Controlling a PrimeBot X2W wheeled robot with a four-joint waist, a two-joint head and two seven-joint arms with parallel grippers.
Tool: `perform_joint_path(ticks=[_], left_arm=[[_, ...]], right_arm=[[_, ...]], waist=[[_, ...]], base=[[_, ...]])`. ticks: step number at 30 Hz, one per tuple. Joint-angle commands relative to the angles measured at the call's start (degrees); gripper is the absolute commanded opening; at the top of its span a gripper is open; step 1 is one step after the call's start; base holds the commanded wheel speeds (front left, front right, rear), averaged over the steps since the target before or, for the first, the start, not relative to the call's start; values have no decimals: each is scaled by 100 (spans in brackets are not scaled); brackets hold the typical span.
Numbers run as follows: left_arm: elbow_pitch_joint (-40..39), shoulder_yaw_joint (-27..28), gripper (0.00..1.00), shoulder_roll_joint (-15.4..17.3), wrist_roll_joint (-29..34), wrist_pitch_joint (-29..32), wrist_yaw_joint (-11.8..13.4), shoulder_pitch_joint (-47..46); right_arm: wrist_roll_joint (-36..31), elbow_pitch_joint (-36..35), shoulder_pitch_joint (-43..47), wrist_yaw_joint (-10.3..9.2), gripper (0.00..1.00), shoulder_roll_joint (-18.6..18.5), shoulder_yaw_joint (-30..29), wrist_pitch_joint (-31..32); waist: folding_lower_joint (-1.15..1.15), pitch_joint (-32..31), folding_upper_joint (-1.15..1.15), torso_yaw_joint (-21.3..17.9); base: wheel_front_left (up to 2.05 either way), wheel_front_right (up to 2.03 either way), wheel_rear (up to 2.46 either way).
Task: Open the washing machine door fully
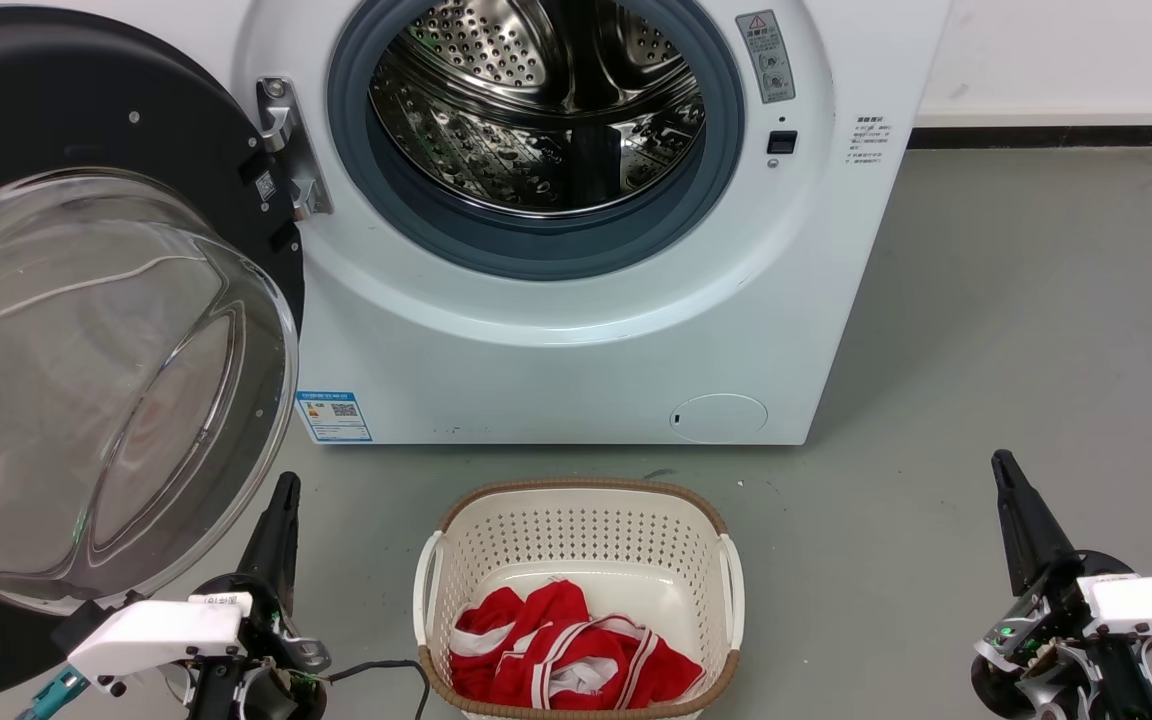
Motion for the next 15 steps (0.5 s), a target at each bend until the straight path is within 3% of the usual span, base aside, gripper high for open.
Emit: perform_joint_path(ticks=[1, 15], left_arm=[[0, 18, 0, -9, -10, 13, -21, -41], [-1, 17, 0, -9, -10, 12, -22, -41]], right_arm=[[-1, 6, -64, 0, 0, 0, -6, 13], [-9, 6, -65, 0, 0, 6, -11, 20]], waist=[[0, 0, 0, 0], [0, 0, 0, 0]], base=[[0, 0, 0], [0, 0, 0]])
